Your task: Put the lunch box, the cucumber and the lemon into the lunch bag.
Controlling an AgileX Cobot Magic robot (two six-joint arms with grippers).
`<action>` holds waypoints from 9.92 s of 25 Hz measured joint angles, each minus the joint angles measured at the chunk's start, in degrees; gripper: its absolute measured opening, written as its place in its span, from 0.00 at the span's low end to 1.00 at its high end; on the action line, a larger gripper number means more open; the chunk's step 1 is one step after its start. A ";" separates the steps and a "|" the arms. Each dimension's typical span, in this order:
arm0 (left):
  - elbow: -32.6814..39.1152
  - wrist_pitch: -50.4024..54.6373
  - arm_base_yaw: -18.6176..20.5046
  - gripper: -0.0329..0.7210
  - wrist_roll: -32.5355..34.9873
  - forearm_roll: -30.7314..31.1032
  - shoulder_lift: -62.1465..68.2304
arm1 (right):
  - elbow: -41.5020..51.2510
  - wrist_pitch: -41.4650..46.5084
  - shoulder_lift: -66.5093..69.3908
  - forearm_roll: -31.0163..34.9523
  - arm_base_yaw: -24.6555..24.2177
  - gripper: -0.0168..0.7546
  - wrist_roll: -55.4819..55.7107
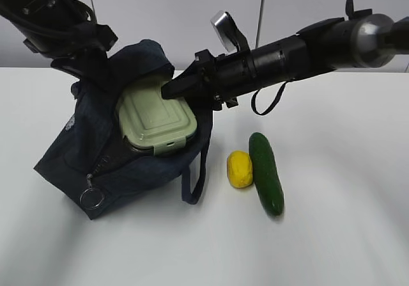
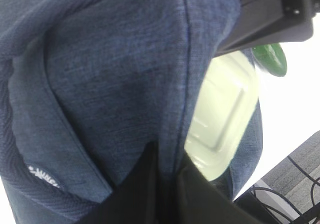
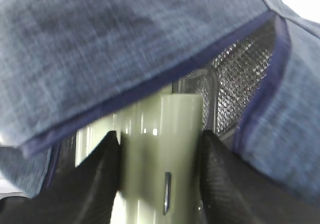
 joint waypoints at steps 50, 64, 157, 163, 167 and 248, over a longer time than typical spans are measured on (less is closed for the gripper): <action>-0.12 2.43 0.00 0.04 2.36 -4.79 2.42 | -4.39 -6.06 8.97 10.62 9.17 0.56 -6.75; -0.12 2.43 -0.04 0.04 2.49 -3.38 2.42 | -4.85 0.94 -0.23 -9.03 -5.40 0.56 6.54; -0.12 3.09 -0.04 0.04 4.03 -1.11 2.42 | -16.48 5.94 2.59 -26.03 2.55 0.39 25.84; -0.12 3.09 -0.04 0.04 4.03 -1.11 2.42 | -16.45 3.17 2.59 -24.50 6.68 0.39 23.57; -0.12 3.09 -0.04 0.04 4.03 -1.11 2.42 | -16.45 -0.61 2.59 -23.32 8.01 0.39 22.05; -0.12 3.32 -0.04 0.04 4.16 -0.80 2.42 | -2.67 3.03 -4.13 -61.68 3.20 0.77 39.42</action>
